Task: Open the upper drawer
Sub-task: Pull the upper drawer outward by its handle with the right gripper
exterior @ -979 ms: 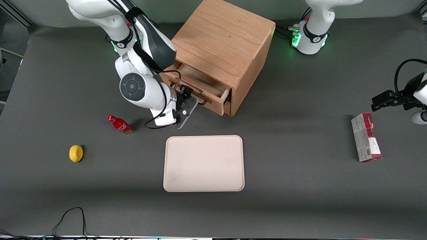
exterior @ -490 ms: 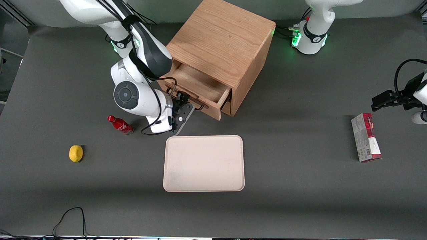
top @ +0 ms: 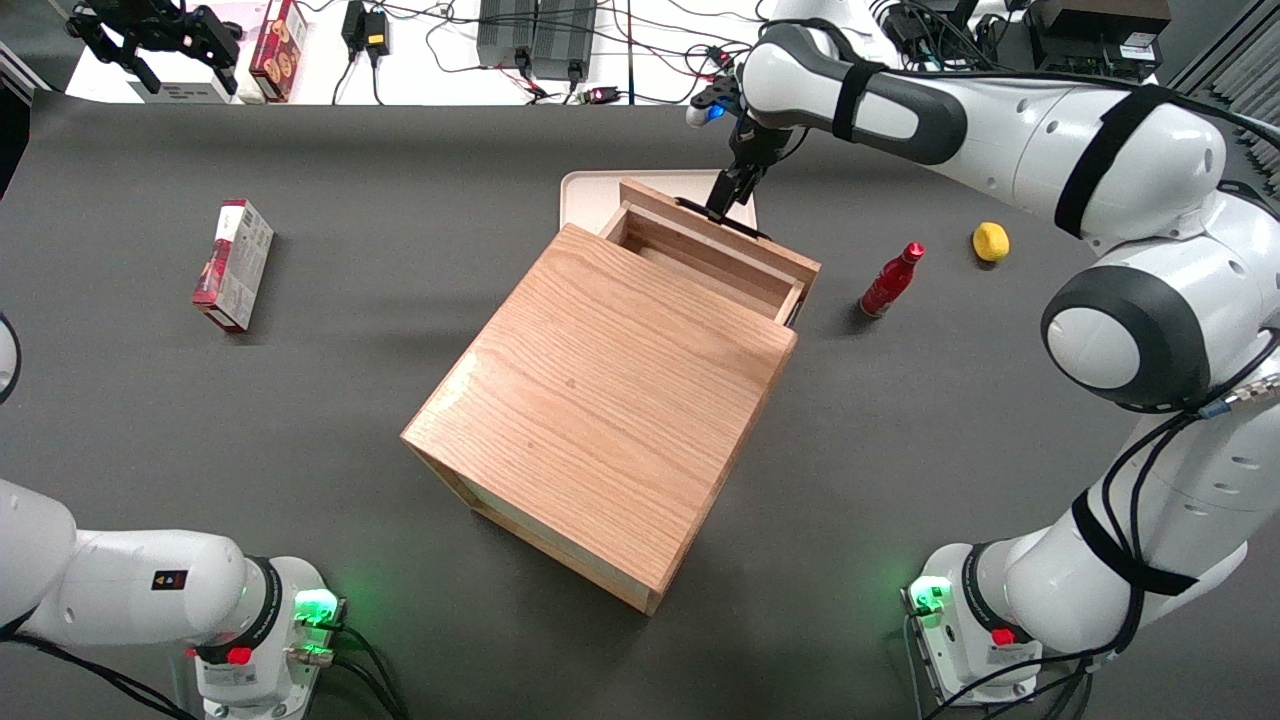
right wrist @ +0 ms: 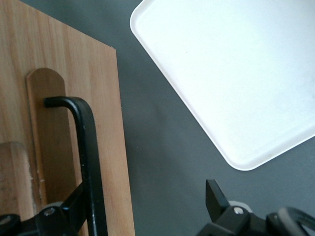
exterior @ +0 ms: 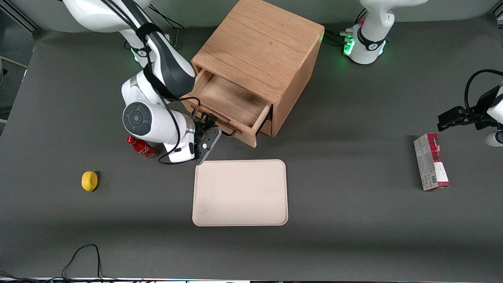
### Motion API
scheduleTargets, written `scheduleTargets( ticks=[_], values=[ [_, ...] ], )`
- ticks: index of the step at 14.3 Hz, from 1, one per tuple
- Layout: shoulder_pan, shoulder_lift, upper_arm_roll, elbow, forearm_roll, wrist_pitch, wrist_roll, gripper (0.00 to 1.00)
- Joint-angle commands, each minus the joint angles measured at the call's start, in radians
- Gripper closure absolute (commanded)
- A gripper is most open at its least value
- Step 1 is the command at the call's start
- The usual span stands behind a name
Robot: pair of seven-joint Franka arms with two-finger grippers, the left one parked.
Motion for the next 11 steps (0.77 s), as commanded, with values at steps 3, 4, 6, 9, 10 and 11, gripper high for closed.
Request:
scheduleTargets(
  ticks=[3,4,6,9,10,11],
  values=[
    [-0.017,0.059,0.002,0.088,0.012,-0.006,-0.038,0.0],
    [-0.023,0.067,0.002,0.098,0.012,-0.006,-0.041,0.0],
    [-0.035,0.078,0.002,0.115,0.01,-0.006,-0.043,0.0],
    [-0.047,0.1,0.002,0.143,0.012,-0.009,-0.061,0.0],
    [-0.052,0.104,0.002,0.152,0.01,-0.011,-0.061,0.0],
    [-0.058,0.108,0.002,0.158,0.01,-0.011,-0.061,0.0]
  ],
)
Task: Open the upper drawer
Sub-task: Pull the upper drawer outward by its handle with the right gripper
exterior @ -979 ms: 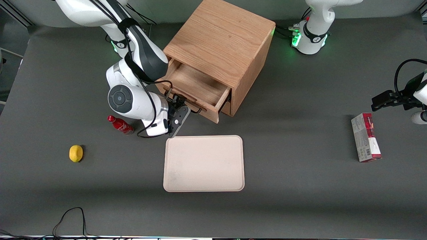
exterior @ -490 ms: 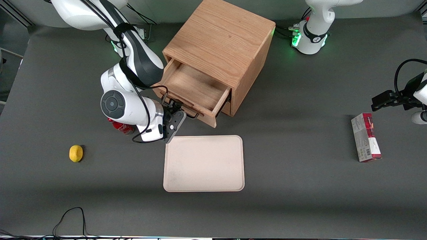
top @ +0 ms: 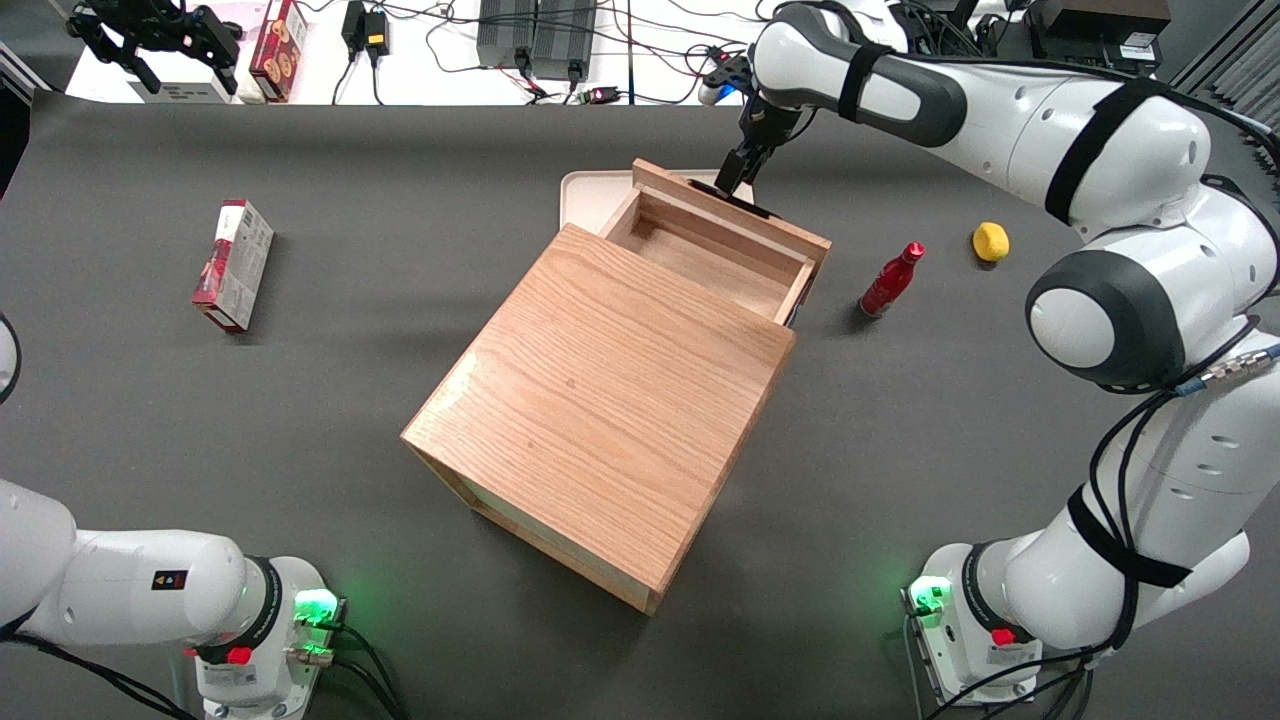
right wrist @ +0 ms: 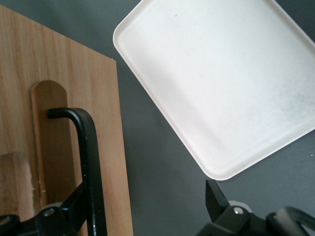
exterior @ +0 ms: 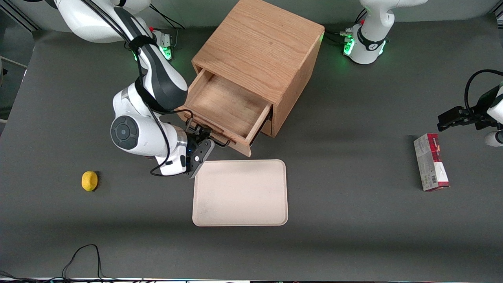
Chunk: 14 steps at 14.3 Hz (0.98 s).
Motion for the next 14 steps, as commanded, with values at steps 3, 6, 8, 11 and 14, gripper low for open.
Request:
scheduleTargets(
  ticks=[3,6,8,11,14],
  values=[
    [-0.031,0.041,0.003,0.063,0.01,-0.009,-0.027,0.0],
    [-0.039,0.052,0.003,0.08,0.01,-0.009,-0.055,0.0],
    [-0.059,0.056,0.003,0.083,0.01,-0.01,-0.056,0.0],
    [-0.068,0.058,0.003,0.085,0.012,-0.016,-0.076,0.0],
    [-0.085,0.062,0.003,0.095,0.012,-0.016,-0.081,0.0]
  ],
)
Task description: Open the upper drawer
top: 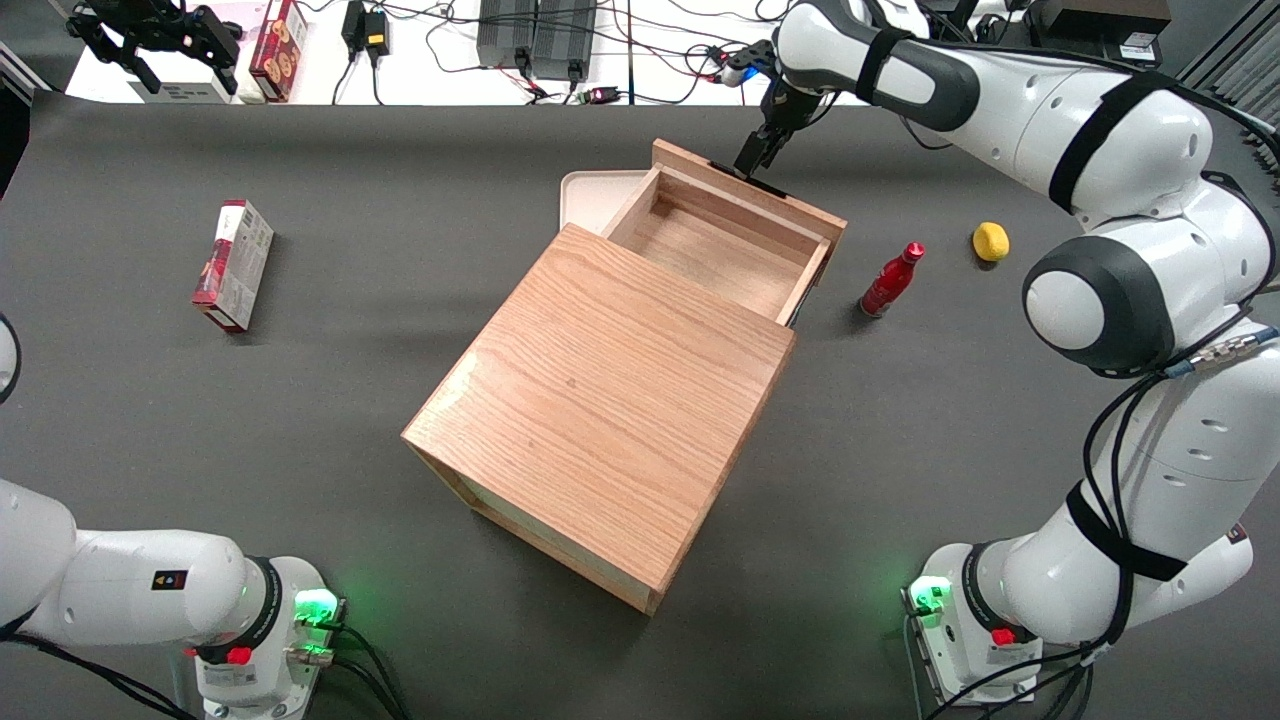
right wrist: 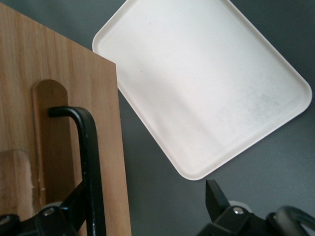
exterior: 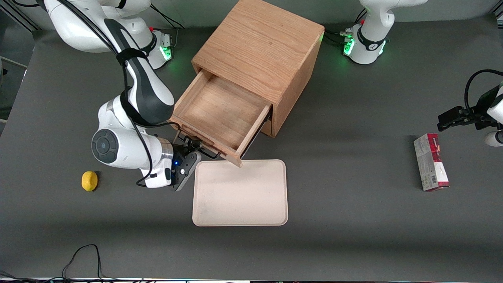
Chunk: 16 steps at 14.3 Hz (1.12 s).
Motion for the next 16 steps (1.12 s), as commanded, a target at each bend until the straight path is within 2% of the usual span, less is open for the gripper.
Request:
scheduleTargets(
  ticks=[1,16],
  values=[
    [-0.023,0.026,0.003,0.046,0.012,-0.016,-0.049,0.0],
    [-0.057,0.057,0.003,0.087,0.013,-0.017,-0.066,0.0]
  ],
)
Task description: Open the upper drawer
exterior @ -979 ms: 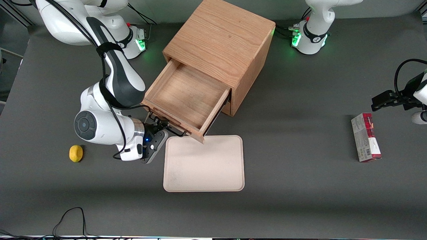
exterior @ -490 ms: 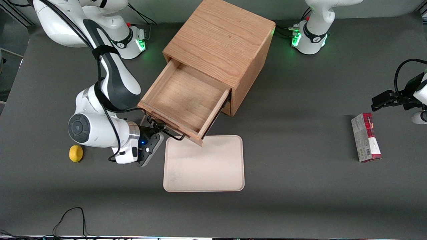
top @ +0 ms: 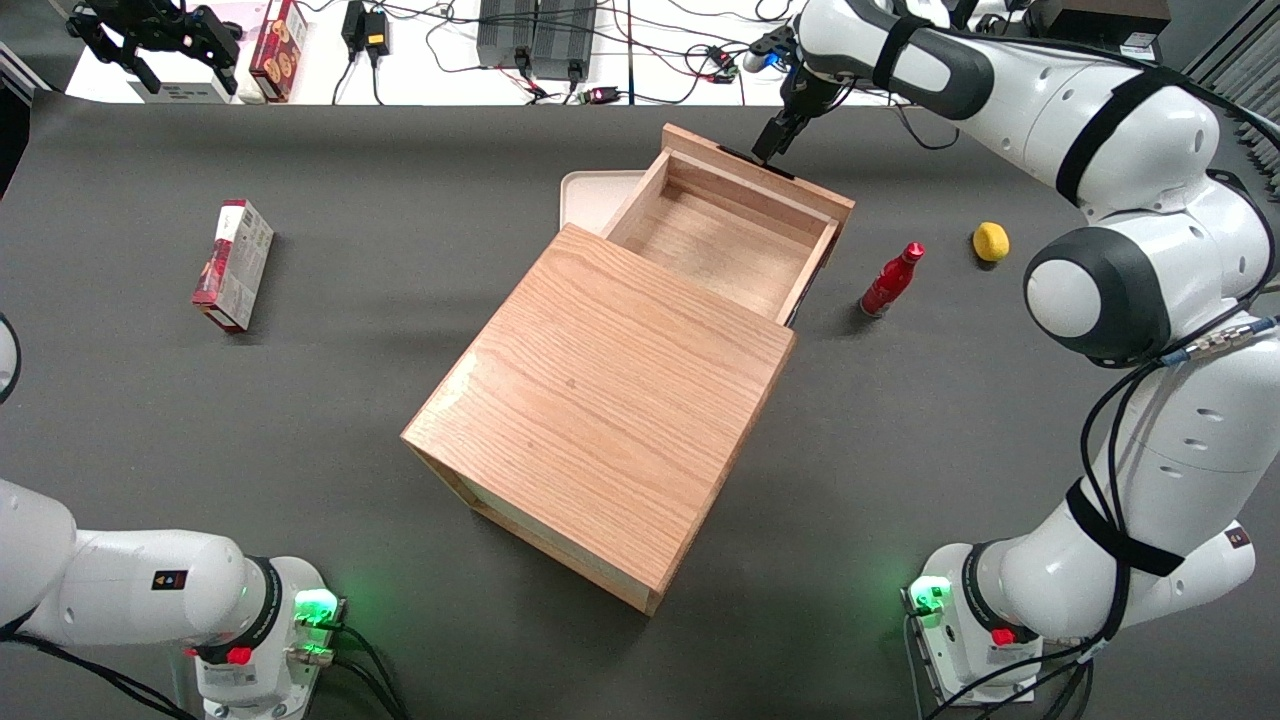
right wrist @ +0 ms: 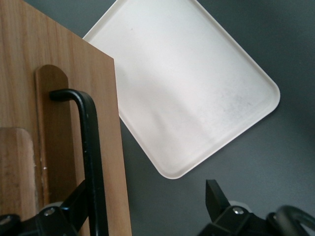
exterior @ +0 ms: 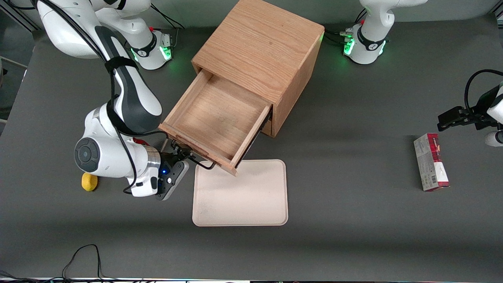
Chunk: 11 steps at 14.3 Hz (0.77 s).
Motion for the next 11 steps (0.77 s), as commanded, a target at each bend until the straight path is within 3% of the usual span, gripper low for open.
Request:
scheduleTargets(
  ticks=[1,11],
  values=[
    [-0.011,0.031,0.005,0.043,0.015,-0.015,-0.028,0.0],
    [-0.024,0.043,0.005,0.083,0.023,-0.042,-0.023,0.0]
  ],
)
